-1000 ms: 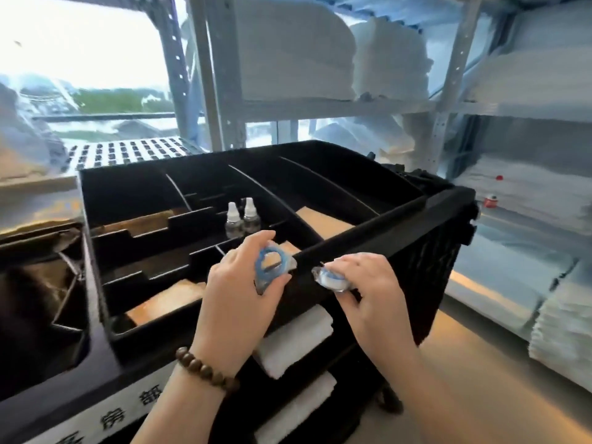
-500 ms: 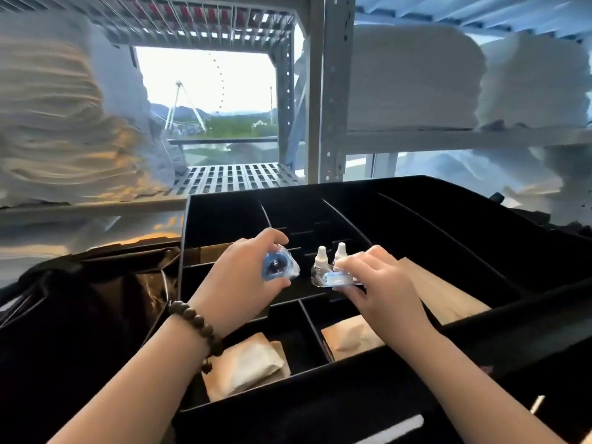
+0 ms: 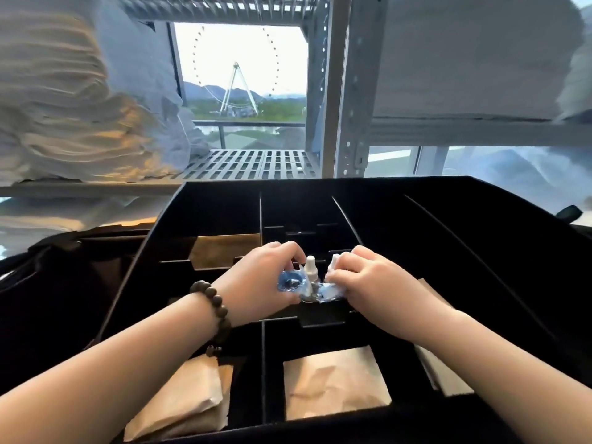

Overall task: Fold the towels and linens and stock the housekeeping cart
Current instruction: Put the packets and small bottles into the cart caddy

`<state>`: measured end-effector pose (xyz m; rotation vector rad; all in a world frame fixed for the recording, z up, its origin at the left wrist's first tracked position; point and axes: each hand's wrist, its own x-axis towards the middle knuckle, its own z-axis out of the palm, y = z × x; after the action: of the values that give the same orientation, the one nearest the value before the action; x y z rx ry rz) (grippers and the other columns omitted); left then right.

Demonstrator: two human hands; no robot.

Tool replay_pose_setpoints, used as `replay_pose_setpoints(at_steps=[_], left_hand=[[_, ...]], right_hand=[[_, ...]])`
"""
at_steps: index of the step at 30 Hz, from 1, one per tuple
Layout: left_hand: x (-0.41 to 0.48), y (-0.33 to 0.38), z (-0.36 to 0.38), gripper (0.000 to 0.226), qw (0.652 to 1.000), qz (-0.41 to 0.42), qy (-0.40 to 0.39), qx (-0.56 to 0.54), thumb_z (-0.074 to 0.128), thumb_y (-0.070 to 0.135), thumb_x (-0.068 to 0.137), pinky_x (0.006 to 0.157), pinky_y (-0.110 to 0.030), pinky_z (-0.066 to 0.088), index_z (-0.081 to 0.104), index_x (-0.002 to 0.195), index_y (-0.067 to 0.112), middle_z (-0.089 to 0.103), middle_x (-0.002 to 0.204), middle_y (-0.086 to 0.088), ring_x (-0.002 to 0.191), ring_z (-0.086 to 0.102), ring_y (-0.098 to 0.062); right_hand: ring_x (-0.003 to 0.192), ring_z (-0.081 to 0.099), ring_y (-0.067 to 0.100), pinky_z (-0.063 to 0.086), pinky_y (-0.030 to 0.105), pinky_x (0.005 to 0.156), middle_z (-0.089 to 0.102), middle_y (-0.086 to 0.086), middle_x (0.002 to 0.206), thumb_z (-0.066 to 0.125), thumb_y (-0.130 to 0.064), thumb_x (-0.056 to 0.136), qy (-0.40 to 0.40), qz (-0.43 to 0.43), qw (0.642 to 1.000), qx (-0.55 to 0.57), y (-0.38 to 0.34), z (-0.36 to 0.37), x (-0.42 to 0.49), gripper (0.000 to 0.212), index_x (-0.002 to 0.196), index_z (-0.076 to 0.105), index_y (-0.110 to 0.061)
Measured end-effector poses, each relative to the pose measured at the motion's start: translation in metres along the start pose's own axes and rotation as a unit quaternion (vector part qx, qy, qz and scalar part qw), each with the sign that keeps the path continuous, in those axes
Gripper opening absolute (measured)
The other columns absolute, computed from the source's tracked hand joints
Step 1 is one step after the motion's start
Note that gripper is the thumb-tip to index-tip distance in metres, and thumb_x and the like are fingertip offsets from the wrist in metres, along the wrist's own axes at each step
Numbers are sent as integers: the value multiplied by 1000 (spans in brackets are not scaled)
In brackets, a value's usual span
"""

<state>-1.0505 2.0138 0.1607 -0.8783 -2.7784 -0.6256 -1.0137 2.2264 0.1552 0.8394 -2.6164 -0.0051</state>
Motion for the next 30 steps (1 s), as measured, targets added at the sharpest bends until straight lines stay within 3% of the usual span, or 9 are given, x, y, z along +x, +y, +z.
replay_pose_setpoints(at_steps=[4, 6, 8, 10, 14, 20, 26, 30], left_hand=[[7, 3, 18, 43, 999, -31, -9, -5, 82, 40, 71, 71, -16, 51, 51, 100, 35, 55, 94, 17, 84, 54, -2], [11, 4, 27, 41, 999, -37, -11, 10, 82, 45, 69, 70, -18, 51, 51, 94, 33, 54, 92, 16, 82, 52, -2], [17, 4, 35, 38, 999, -37, -19, 30, 81, 48, 69, 70, -17, 48, 51, 88, 33, 51, 91, 16, 81, 49, -3], [23, 3, 42, 36, 998, -46, -28, 41, 80, 48, 69, 73, -18, 48, 52, 84, 33, 48, 91, 15, 81, 47, -4], [32, -5, 53, 34, 996, -65, -37, 45, 82, 48, 67, 74, -19, 47, 57, 81, 28, 50, 94, 11, 83, 46, -4], [33, -15, 58, 37, 995, -84, -54, 11, 81, 50, 67, 62, -11, 40, 66, 89, 24, 47, 89, 14, 77, 47, -2], [15, -15, 41, 52, 995, -42, -86, -21, 67, 66, 71, 77, -18, 51, 64, 110, 31, 54, 102, 13, 87, 52, -2], [3, -13, 35, 74, 986, -12, -166, 23, 55, 78, 71, 78, -9, 38, 54, 130, 34, 52, 125, 15, 104, 50, -1]], right_hand=[[73, 61, 19, 50, 23, 63, 64, -3, 70, 90, -11, 54, -4, -20, 999, -26, 9, 6, 1, 48, 95, 64, -14], [81, 60, 18, 48, 23, 68, 66, -1, 78, 85, -13, 62, -39, -18, 998, -46, 8, 11, 5, 38, 95, 65, -14], [101, 55, 22, 45, 29, 82, 66, 4, 101, 71, -15, 82, -61, -7, 996, -58, 8, 21, 10, 32, 112, 61, -13], [110, 52, 24, 44, 32, 89, 62, 7, 114, 63, -15, 89, -82, 20, 994, -75, 8, 30, 16, 31, 119, 58, -12], [102, 56, 22, 41, 28, 72, 63, 8, 106, 63, -13, 87, -116, 62, 986, -102, 3, 40, 25, 18, 105, 65, -12], [93, 60, 23, 37, 28, 61, 60, 10, 96, 66, -12, 85, -132, 105, 981, -94, 3, 50, 28, 14, 98, 67, -10], [97, 59, 21, 39, 27, 69, 58, 5, 98, 63, -46, 86, -196, 109, 974, 26, 7, 34, 26, 35, 104, 68, -16], [94, 58, 14, 46, 27, 82, 64, -6, 91, 48, -67, 84, -211, 52, 972, 91, 8, 23, 5, 51, 96, 69, -22]])
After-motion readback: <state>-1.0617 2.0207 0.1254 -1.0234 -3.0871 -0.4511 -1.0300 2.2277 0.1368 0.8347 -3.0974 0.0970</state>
